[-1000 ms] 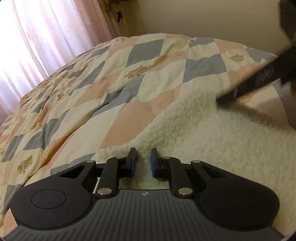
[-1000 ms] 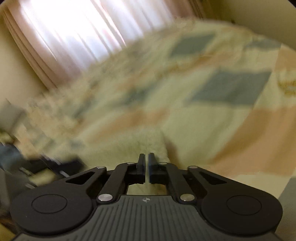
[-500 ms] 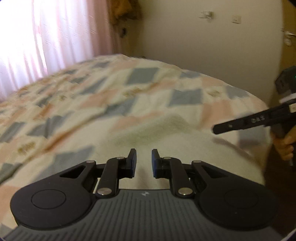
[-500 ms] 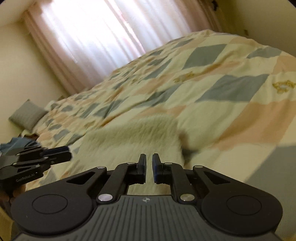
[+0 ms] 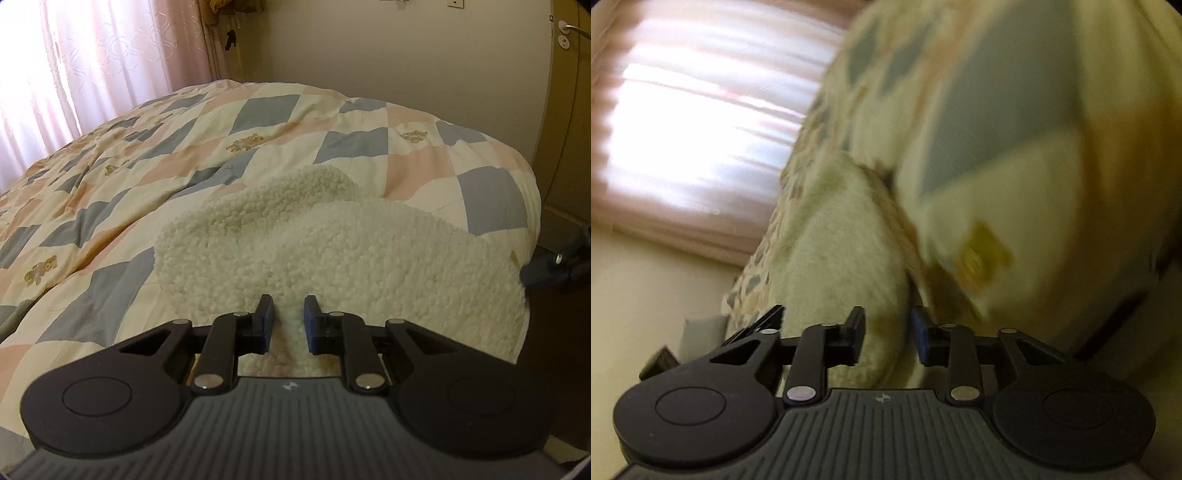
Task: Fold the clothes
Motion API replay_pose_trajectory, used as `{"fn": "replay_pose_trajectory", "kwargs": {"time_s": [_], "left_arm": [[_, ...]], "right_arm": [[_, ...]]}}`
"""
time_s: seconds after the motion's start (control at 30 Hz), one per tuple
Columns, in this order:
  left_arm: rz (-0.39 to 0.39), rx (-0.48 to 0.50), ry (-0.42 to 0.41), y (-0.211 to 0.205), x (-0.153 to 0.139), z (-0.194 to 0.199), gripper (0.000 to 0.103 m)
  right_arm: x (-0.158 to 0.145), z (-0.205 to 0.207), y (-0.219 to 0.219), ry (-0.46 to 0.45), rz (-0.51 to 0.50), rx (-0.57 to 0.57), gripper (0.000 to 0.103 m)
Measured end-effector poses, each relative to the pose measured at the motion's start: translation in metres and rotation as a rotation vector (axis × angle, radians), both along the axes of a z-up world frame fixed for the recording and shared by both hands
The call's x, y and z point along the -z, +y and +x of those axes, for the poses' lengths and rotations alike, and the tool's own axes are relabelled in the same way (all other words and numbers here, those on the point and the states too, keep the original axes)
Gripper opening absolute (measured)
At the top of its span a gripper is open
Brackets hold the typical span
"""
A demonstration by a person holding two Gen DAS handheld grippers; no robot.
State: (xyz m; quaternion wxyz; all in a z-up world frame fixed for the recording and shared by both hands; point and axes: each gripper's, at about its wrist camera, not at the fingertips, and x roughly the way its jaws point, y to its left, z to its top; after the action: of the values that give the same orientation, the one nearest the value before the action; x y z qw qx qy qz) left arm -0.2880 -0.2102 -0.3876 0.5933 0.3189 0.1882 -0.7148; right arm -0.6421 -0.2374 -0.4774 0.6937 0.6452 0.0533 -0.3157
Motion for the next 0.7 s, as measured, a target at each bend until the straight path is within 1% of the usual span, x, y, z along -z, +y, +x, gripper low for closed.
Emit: {"fn": "replay_pose_trajectory", "kwargs": {"time_s": [0.07, 0.1, 0.17, 0.2, 0.23, 0.37, 0.57, 0.7], "left_arm": [[0.003, 0.004, -0.008, 0.0, 0.0, -0.001, 0.015], [0.004, 0.006, -0.012, 0.0, 0.0, -0.001, 0.015], [0.007, 0.009, -0.02, 0.001, -0.001, -0.002, 0.015], [0.008, 0.012, -0.025, 0.001, -0.001, -0.002, 0.014], [0.008, 0.018, -0.034, 0.001, 0.0, -0.003, 0.014], [0.014, 0.056, -0.058, 0.001, -0.002, -0.005, 0.014], [0.026, 0.129, -0.089, 0.003, -0.004, -0.012, 0.014], [0.036, 0.134, -0.16, 0.003, 0.004, -0.024, 0.014]], "right_arm": [[0.008, 0.004, -0.001, -0.012, 0.027, 0.018, 0.04], [0.01, 0.005, -0.002, -0.032, 0.024, 0.029, 0.042], [0.012, 0.008, -0.003, -0.066, 0.01, 0.042, 0.04], [0.012, 0.01, -0.004, -0.082, 0.002, 0.047, 0.02], [0.011, 0.012, -0.004, -0.089, -0.011, 0.05, 0.009], [-0.013, 0.014, 0.012, -0.001, -0.129, 0.044, 0.005], [-0.014, 0.013, 0.022, 0.111, -0.135, 0.08, 0.004], [0.005, 0.028, 0.013, 0.176, -0.102, 0.099, 0.004]]}}
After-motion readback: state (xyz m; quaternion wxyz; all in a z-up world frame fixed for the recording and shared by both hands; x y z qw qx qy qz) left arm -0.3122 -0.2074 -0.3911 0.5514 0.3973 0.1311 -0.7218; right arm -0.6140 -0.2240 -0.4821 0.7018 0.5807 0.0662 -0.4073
